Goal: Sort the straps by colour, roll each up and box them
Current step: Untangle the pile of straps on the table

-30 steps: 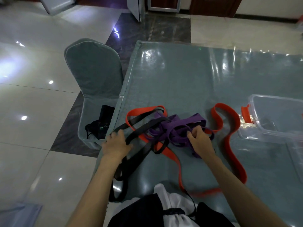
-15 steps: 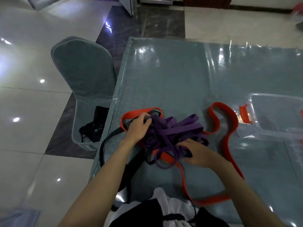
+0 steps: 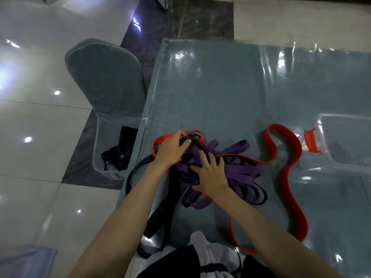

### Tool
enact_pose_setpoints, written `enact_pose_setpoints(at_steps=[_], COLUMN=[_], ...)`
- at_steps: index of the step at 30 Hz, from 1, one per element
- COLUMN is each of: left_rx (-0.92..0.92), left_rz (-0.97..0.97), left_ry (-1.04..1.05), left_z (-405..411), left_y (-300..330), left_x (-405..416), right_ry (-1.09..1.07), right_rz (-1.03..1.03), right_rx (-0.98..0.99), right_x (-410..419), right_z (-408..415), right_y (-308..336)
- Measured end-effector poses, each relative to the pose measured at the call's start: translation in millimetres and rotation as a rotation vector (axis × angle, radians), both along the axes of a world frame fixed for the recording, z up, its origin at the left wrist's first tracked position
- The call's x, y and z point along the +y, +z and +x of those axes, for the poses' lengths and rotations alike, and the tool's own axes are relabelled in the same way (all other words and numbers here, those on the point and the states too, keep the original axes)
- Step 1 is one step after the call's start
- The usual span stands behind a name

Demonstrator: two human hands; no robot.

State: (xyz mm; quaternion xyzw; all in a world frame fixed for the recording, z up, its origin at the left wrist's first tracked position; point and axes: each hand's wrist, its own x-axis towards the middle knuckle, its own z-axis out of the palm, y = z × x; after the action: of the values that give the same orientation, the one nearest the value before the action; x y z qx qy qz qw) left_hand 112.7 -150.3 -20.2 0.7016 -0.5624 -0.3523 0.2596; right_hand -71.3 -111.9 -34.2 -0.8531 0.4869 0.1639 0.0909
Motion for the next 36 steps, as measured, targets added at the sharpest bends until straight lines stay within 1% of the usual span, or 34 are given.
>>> enact_pose_setpoints(at_steps=[2, 5, 8, 10, 12, 13, 18, 21, 24, 27, 28, 30, 31, 32, 33, 35, 36], left_rx=[-0.157, -0.272, -0.278, -0.240, -0.229, -0.228, -0.217, -0.177, -0.054, -0.011, -0.087, -0.426, -0.556, -0.605, -0.579, -0.471, -0.477], left_rz=[-0.052, -0.059, -0.051, -0.048, -0.053, -0.052, -0.063, -0.007, 0.079, 0.116, 0.067, -0.153, -0.259, -0.311, -0.279, -0.039, 0.063], left_ry=[0.036, 0.025, -0.006, 0.003, 0.019, 0.027, 0.044, 0.121, 0.167, 0.142, 0.118, 0.020, -0.057, -0.155, -0.252, -0.329, -0.338], left_z=[9, 28, 38, 38, 35, 32, 14, 12, 16, 11, 6, -4, -10, -16, -22, -33, -36], left_y=[-3, -3, -4, -5, -5, -4, -2, -4, -7, -9, -9, -10, -10, -11, -13, -16, -19], left_x=[-2, -4, -1, 1, 4, 5, 9, 12, 17, 28, 33, 45, 52, 58, 63, 73, 77], right_ry=[0.054, 0.106, 0.111, 0.052, -0.008, -0.018, 0.027, 0.051, -0.047, -0.176, -0.209, -0.263, -0.285, -0.300, -0.306, -0.309, -0.318], right_rz=[-0.001, 0.094, 0.177, 0.204, 0.188, 0.168, 0.049, -0.042, -0.094, -0.130, -0.137, -0.137, -0.124, -0.109, -0.096, -0.080, -0.071], right_rx=[-0.119, -0.387, -0.668, -0.839, -0.956, -0.977, -0.883, -0.776, -0.608, -0.539, -0.531, -0.533, -0.538, -0.540, -0.543, -0.531, -0.522], right_x=[-1, -13, -24, -26, -26, -24, -14, -13, -8, -4, -4, -3, -2, 0, 2, 5, 7], right_z=[-11, -37, -64, -77, -88, -93, -115, -134, -161, -179, -179, -176, -174, -170, -167, -161, -159], right_y=[-7, -4, 3, 7, 12, 15, 23, 31, 36, 37, 37, 39, 40, 41, 41, 41, 41])
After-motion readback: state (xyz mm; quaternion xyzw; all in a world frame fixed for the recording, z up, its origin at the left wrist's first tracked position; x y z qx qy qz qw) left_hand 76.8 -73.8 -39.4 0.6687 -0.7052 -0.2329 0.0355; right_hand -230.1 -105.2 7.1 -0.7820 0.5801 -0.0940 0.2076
